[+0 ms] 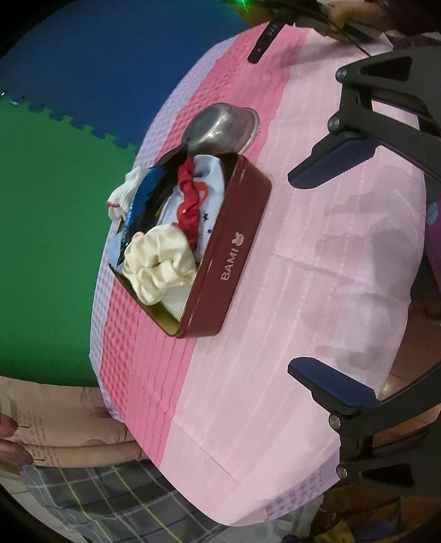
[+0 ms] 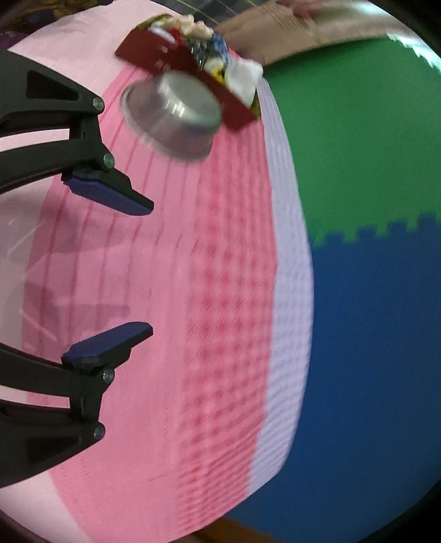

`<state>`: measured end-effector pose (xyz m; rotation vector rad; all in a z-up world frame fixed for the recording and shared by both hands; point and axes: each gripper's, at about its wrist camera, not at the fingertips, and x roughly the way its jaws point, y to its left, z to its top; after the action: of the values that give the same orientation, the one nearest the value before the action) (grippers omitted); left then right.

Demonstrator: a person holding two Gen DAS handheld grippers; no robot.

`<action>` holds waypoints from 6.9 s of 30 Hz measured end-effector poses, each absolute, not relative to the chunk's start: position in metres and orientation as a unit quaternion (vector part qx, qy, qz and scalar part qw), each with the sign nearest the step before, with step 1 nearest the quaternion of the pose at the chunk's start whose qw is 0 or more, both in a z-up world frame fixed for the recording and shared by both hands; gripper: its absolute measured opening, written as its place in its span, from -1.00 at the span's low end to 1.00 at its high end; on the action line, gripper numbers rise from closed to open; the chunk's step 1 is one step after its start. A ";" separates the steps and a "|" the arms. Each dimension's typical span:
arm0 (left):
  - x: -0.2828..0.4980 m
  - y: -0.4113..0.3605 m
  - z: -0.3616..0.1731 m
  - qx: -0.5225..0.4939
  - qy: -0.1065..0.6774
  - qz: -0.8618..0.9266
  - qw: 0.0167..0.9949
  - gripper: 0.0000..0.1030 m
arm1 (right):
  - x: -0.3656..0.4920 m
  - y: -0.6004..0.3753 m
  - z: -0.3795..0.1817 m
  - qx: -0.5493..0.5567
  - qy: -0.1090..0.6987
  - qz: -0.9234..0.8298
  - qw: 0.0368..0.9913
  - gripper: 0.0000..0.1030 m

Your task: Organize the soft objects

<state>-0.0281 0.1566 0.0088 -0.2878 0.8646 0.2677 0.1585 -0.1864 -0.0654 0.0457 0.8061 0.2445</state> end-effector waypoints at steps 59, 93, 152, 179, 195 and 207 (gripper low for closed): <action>-0.001 0.133 -0.039 -0.075 0.418 0.166 0.890 0.99 | 0.083 -0.010 -0.081 -0.062 0.382 0.247 0.888 0.31; 0.000 0.133 -0.039 -0.076 0.419 0.167 0.890 0.99 | 0.084 -0.009 -0.083 -0.065 0.390 0.250 0.884 0.31; 0.000 0.133 -0.039 -0.076 0.419 0.167 0.889 0.99 | 0.083 -0.009 -0.084 -0.072 0.393 0.253 0.881 0.37; 0.000 0.133 -0.039 -0.077 0.419 0.167 0.889 0.99 | 0.084 -0.008 -0.085 -0.073 0.394 0.253 0.881 0.38; 0.000 0.133 -0.039 -0.077 0.419 0.167 0.889 0.99 | 0.083 -0.010 -0.085 -0.076 0.394 0.253 0.881 0.38; 0.000 0.133 -0.039 -0.077 0.419 0.167 0.889 0.99 | 0.083 -0.008 -0.086 -0.078 0.394 0.252 0.880 0.38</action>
<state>0.0004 0.1328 -0.0388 -0.1593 0.8715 0.3479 0.0832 -0.0079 -0.0856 -0.1627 0.8210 0.5261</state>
